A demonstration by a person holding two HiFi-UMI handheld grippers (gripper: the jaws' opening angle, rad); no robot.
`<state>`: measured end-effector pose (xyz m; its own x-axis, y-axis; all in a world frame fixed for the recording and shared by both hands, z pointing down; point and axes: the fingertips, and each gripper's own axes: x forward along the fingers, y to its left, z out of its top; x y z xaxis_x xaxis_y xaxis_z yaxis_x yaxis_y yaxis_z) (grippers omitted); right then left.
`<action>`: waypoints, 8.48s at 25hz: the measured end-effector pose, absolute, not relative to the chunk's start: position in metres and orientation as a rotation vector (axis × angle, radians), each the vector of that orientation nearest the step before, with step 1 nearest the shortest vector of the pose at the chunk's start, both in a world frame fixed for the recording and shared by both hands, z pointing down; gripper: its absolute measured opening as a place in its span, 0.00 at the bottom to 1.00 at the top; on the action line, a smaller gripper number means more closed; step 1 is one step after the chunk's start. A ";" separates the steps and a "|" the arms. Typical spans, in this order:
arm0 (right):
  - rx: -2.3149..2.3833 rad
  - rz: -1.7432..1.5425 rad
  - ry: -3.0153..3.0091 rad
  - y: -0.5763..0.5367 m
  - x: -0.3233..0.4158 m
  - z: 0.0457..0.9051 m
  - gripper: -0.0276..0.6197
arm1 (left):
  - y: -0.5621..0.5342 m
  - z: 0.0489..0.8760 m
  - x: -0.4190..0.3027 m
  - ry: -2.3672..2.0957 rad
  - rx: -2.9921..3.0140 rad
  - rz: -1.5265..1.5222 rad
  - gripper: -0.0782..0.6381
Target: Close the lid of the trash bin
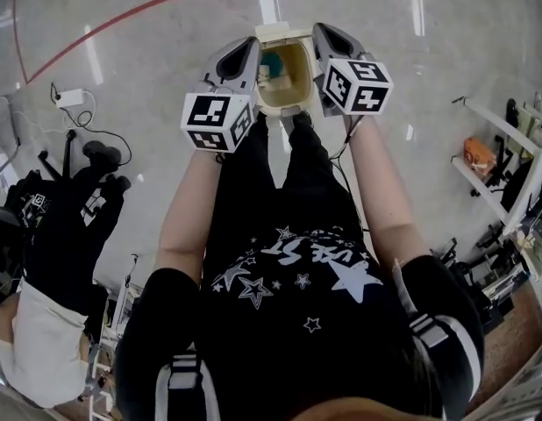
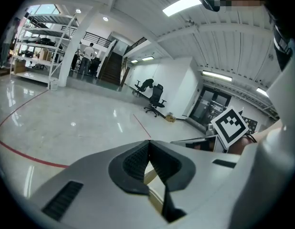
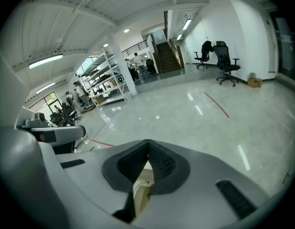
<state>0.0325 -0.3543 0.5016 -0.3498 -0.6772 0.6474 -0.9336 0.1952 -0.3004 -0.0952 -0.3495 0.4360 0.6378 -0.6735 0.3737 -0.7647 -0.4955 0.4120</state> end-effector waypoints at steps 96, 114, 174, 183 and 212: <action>0.876 1.271 -1.796 -0.127 0.044 0.770 0.05 | -0.131 0.756 -0.040 -0.939 1.910 0.866 0.12; 0.900 1.267 -1.778 -0.130 0.043 0.776 0.05 | -0.133 0.765 -0.043 -0.933 1.845 0.847 0.12; 1.257 0.849 -2.380 -0.063 0.043 0.381 0.05 | -0.023 0.343 -0.089 -1.351 2.301 0.207 0.12; 1.353 0.813 -2.426 0.006 0.020 0.356 0.05 | 0.046 0.318 -0.121 -1.346 2.358 0.151 0.12; 1.237 0.523 -2.684 0.140 0.047 0.243 0.05 | 0.146 0.212 -0.040 -1.371 2.535 -0.061 0.12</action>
